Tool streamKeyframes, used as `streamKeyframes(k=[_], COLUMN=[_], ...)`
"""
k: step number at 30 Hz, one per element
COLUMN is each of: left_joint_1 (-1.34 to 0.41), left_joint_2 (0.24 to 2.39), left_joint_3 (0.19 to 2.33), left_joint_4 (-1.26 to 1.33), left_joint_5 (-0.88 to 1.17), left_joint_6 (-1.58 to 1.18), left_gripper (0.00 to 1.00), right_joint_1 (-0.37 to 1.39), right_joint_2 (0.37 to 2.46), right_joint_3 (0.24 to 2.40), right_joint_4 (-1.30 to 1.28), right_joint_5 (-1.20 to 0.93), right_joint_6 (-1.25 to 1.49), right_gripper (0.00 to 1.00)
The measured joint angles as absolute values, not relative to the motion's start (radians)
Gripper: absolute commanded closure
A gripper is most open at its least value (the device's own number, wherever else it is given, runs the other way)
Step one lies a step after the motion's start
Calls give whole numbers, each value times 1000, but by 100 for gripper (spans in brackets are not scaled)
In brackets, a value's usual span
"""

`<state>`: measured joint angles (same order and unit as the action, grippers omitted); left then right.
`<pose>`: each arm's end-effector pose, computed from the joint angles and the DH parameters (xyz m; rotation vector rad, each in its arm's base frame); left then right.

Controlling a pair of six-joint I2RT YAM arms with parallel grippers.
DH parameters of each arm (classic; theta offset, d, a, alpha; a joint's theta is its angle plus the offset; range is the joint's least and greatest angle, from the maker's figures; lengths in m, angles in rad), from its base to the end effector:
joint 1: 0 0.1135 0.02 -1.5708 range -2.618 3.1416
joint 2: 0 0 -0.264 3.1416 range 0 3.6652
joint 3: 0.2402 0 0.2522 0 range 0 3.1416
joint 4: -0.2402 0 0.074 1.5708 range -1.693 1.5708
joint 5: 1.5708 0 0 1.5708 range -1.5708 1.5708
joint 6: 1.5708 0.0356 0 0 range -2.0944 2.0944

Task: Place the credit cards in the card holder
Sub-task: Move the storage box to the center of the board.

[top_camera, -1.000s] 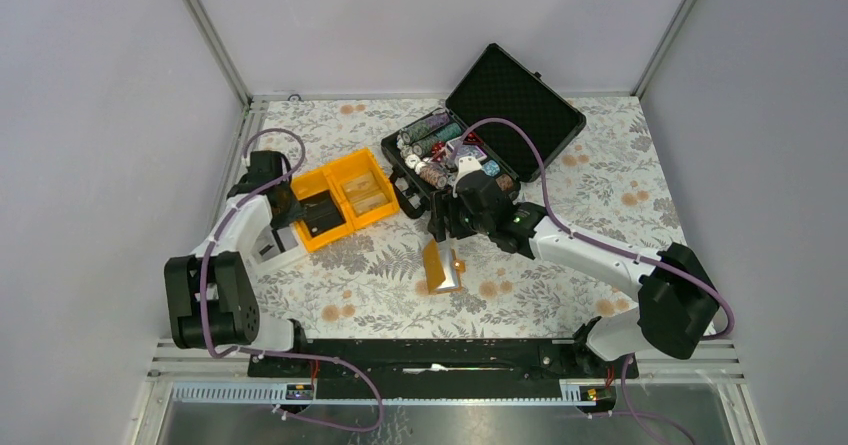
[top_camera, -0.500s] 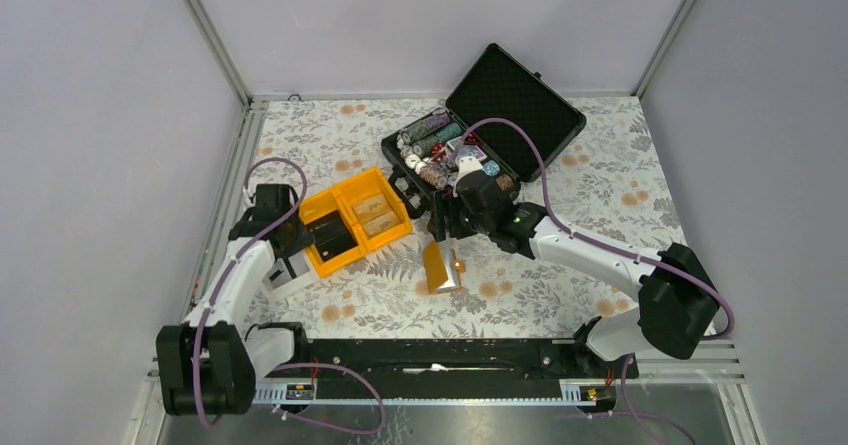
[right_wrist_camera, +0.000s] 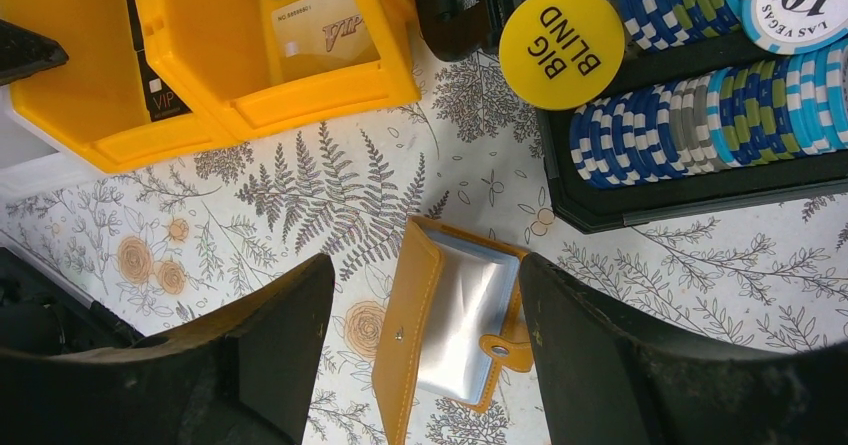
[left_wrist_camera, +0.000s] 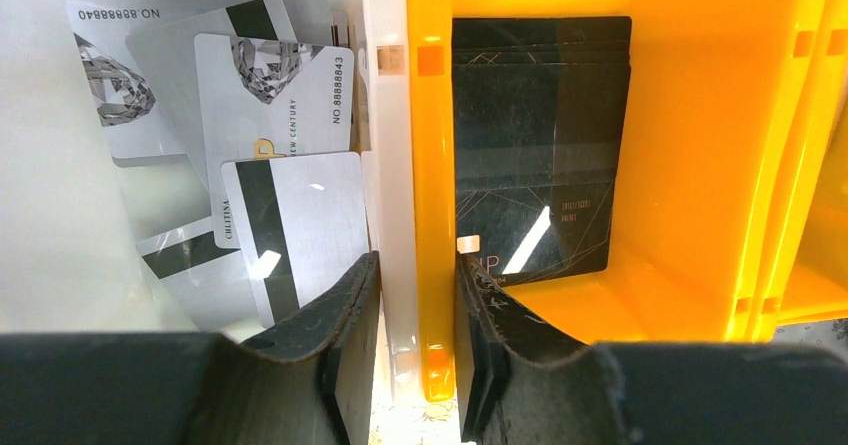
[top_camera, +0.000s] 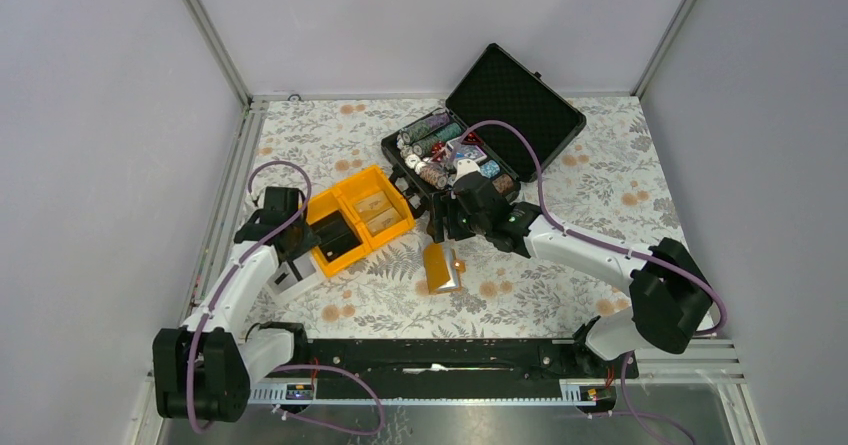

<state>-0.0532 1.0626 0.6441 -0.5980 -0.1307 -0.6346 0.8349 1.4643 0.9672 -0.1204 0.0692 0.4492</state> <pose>0.1972 -0.0059 0.2065 -0.7842 2.4539 -0.0884 0.2201 0.2394 0.2485 -0.3938 2.2274 0.6366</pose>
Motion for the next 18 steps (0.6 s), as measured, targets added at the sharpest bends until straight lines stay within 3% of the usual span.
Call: streamKeyframes(k=[18], left_joint_1=[-202], left_joint_2=[1169], left_joint_3=[694], left_joint_4=[-540], left_joint_5=[-218], left_joint_6=[-706], left_gripper=[100], right_joint_1=[835], right_joint_2=[1464], right_joint_3=[967], right_joint_4=[-122], right_joint_5=[72], right_joint_6=[466], right_gripper=[25])
